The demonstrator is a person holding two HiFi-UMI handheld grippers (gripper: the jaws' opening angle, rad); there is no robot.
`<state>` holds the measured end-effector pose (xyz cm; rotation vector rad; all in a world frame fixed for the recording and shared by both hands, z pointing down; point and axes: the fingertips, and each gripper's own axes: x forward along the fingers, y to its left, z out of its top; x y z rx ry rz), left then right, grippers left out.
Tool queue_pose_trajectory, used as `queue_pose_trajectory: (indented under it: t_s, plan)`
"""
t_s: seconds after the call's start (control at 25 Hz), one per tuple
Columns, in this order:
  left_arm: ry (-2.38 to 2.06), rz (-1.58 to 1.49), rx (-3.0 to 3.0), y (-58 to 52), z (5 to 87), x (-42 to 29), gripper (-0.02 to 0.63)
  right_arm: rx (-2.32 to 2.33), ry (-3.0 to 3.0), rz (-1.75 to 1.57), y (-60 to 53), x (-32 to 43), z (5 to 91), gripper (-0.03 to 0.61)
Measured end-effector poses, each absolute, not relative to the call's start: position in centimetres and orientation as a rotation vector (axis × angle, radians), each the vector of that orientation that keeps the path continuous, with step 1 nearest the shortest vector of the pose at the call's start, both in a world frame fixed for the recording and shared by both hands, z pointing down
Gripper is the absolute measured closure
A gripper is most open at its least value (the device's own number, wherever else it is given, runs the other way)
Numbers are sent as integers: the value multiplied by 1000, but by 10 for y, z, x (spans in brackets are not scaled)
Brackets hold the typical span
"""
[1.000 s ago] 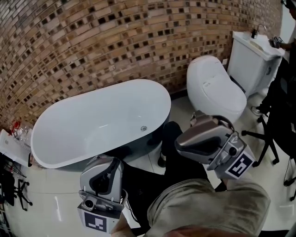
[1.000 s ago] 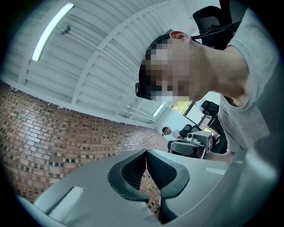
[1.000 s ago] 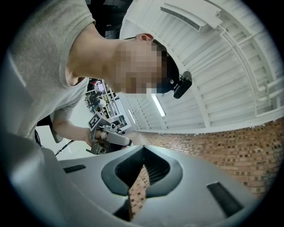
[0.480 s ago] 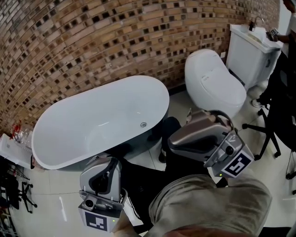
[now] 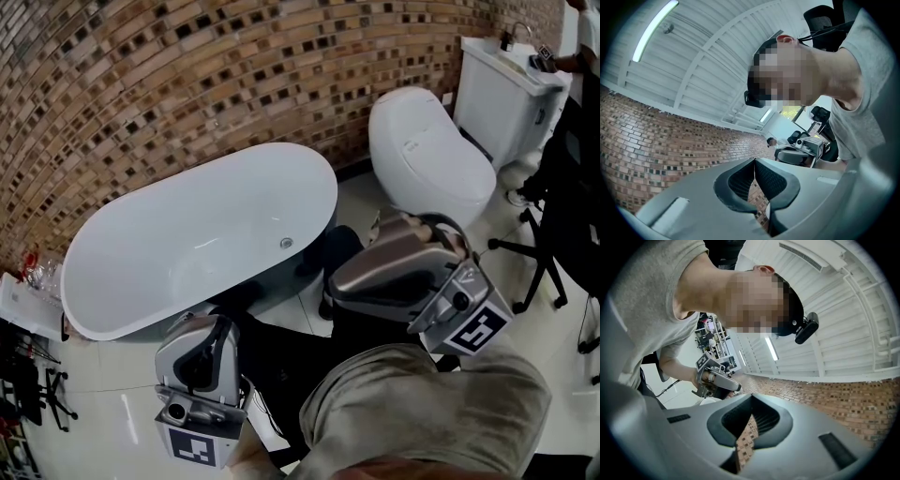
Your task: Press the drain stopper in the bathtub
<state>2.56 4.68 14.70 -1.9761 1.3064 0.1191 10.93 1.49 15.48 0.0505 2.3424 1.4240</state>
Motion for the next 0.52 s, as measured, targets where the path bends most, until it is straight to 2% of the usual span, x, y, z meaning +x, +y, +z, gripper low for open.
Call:
queue_pose_trajectory:
  t_s: [0.52]
  plan:
    - [1305,110,-1984,44,148,24,604,57,2351,1447,16,102,158,578]
